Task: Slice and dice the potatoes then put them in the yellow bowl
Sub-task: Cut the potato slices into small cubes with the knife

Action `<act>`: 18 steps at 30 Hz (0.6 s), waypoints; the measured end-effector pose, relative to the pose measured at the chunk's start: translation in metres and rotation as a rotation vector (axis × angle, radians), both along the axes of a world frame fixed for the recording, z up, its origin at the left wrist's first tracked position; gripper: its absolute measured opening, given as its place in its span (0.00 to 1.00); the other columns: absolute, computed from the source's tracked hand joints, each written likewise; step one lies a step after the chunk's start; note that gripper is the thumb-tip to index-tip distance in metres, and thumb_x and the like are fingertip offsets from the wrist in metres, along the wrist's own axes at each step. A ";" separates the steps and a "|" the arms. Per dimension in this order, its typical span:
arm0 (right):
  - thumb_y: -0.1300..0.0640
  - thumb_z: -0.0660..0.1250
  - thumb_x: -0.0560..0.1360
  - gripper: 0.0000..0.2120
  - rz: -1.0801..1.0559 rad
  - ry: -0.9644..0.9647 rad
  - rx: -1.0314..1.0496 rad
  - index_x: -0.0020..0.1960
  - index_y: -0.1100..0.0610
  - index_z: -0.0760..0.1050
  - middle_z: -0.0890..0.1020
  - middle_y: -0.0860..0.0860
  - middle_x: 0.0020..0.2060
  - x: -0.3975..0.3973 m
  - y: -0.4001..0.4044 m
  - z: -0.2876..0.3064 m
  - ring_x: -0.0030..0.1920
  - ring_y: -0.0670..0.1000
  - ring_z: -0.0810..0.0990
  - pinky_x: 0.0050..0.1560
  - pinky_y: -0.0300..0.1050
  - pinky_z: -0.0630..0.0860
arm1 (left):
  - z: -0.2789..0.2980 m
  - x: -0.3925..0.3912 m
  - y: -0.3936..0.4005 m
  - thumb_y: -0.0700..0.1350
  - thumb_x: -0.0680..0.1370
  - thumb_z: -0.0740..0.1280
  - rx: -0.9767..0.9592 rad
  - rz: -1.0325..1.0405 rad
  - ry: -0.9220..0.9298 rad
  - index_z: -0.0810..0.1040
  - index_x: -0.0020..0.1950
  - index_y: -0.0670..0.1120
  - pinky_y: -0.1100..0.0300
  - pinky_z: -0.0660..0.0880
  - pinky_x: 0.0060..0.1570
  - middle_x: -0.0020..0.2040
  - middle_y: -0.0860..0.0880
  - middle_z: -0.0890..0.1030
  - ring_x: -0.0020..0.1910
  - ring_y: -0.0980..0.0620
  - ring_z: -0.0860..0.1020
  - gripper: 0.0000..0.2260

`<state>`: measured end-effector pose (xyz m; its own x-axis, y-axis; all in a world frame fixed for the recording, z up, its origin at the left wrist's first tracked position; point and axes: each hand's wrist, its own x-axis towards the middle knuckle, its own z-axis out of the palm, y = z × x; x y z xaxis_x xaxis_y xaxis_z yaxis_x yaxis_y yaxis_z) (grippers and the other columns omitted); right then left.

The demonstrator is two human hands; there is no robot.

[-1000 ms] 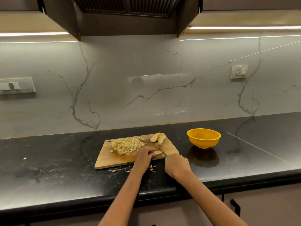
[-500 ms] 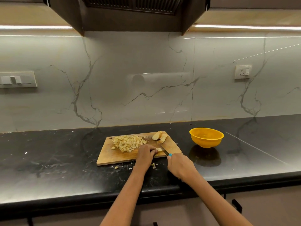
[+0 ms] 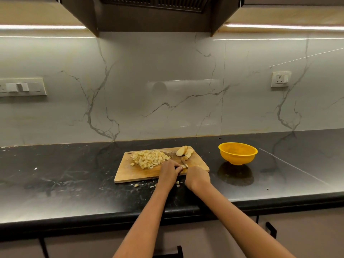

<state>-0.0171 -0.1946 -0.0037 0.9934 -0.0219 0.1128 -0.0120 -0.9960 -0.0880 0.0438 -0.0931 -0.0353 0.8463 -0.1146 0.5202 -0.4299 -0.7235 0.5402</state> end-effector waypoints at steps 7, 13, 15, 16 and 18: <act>0.62 0.56 0.81 0.12 0.023 -0.092 -0.155 0.61 0.61 0.74 0.81 0.55 0.55 -0.016 -0.016 -0.013 0.53 0.55 0.81 0.47 0.45 0.76 | -0.003 -0.002 -0.001 0.43 0.76 0.68 -0.015 0.024 -0.030 0.83 0.52 0.40 0.61 0.73 0.54 0.49 0.45 0.84 0.49 0.52 0.80 0.09; 0.58 0.54 0.82 0.15 -0.042 -0.070 0.088 0.63 0.62 0.73 0.79 0.57 0.58 -0.012 -0.022 -0.003 0.57 0.56 0.78 0.52 0.46 0.74 | -0.004 -0.003 0.001 0.41 0.76 0.68 -0.067 0.006 -0.014 0.83 0.51 0.40 0.67 0.68 0.50 0.48 0.45 0.84 0.47 0.54 0.79 0.07; 0.56 0.54 0.82 0.16 -0.058 -0.065 0.172 0.63 0.63 0.73 0.78 0.57 0.58 -0.013 -0.021 -0.003 0.59 0.57 0.78 0.54 0.46 0.74 | -0.004 -0.003 0.002 0.41 0.76 0.67 -0.064 0.003 -0.009 0.83 0.49 0.41 0.66 0.68 0.49 0.47 0.45 0.84 0.46 0.55 0.78 0.07; 0.55 0.53 0.82 0.16 -0.052 -0.067 0.192 0.62 0.63 0.73 0.78 0.58 0.58 -0.013 -0.019 -0.003 0.59 0.57 0.78 0.54 0.46 0.74 | -0.004 -0.003 0.003 0.41 0.76 0.67 -0.064 0.005 -0.010 0.83 0.49 0.41 0.65 0.69 0.49 0.46 0.45 0.84 0.46 0.55 0.79 0.07; 0.53 0.53 0.83 0.17 -0.031 -0.071 0.210 0.61 0.63 0.73 0.79 0.58 0.57 -0.015 -0.015 -0.005 0.58 0.57 0.78 0.54 0.46 0.74 | -0.004 -0.003 0.003 0.41 0.76 0.68 -0.065 0.011 -0.015 0.83 0.50 0.41 0.65 0.69 0.50 0.47 0.45 0.84 0.47 0.53 0.80 0.07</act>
<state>-0.0318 -0.2099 -0.0090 0.9816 -0.0828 0.1718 -0.0290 -0.9551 -0.2947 0.0412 -0.0900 -0.0389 0.8397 -0.0707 0.5385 -0.4303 -0.6916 0.5801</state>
